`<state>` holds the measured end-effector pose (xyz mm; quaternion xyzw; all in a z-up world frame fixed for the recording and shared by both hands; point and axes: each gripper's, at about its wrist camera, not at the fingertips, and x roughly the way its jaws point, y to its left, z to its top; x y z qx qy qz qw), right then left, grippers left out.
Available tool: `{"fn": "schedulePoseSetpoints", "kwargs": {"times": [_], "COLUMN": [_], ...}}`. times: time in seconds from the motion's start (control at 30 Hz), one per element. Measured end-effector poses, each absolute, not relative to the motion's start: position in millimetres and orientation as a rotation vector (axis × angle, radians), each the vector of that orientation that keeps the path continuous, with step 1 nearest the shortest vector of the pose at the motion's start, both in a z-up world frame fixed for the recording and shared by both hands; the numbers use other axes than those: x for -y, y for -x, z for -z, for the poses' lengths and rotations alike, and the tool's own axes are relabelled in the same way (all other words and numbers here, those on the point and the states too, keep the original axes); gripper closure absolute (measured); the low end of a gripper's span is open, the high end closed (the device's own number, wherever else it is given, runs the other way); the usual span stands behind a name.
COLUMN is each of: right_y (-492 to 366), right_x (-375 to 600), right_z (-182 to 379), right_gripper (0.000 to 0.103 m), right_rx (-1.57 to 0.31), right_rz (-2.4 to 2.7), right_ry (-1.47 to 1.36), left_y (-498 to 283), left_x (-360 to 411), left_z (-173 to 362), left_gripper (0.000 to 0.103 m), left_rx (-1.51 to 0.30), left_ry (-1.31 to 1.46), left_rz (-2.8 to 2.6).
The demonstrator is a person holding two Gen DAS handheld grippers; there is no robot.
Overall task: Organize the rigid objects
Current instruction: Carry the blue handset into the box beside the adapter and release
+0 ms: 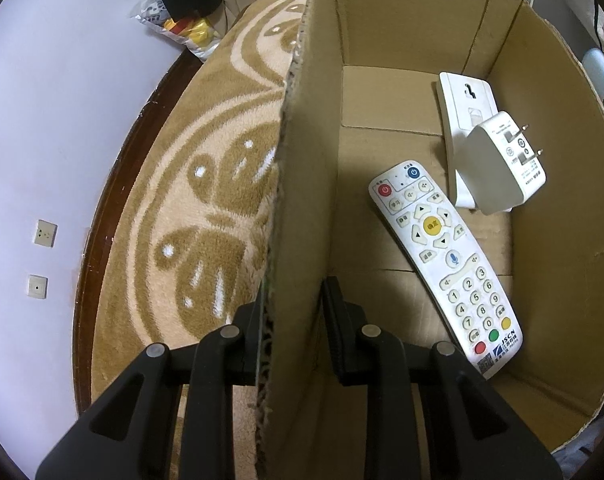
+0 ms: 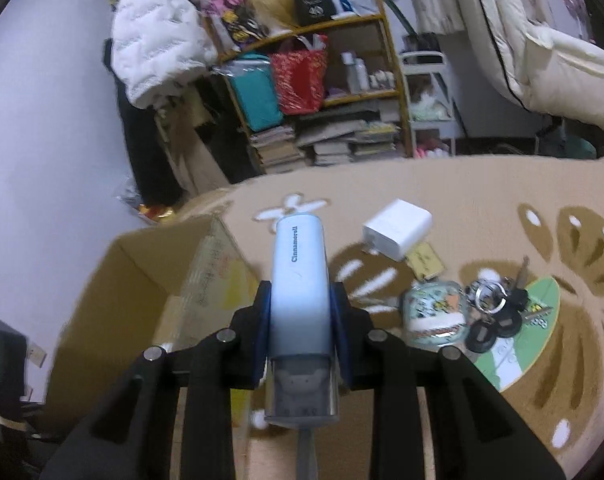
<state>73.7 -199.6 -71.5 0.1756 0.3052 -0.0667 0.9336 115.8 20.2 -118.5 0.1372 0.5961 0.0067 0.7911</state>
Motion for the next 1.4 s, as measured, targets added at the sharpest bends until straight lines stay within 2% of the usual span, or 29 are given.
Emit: {"fn": "schedulePoseSetpoints", "kwargs": {"times": [0.5,1.4], "right_y": [-65,-77], "right_x": [145,112], "right_z": [24,63], "right_gripper": [0.074,0.074], "right_rx": [-0.57,-0.722], "right_rz": [0.036,-0.05], "right_ry": [-0.289,-0.203], "left_y": [-116,-118], "left_x": [-25,-28], "left_z": [117,116], "left_gripper": [0.082,0.081], "left_rx": [-1.295,-1.296], "left_ry": [-0.271,-0.252], "left_rz": [-0.011,-0.021]}}
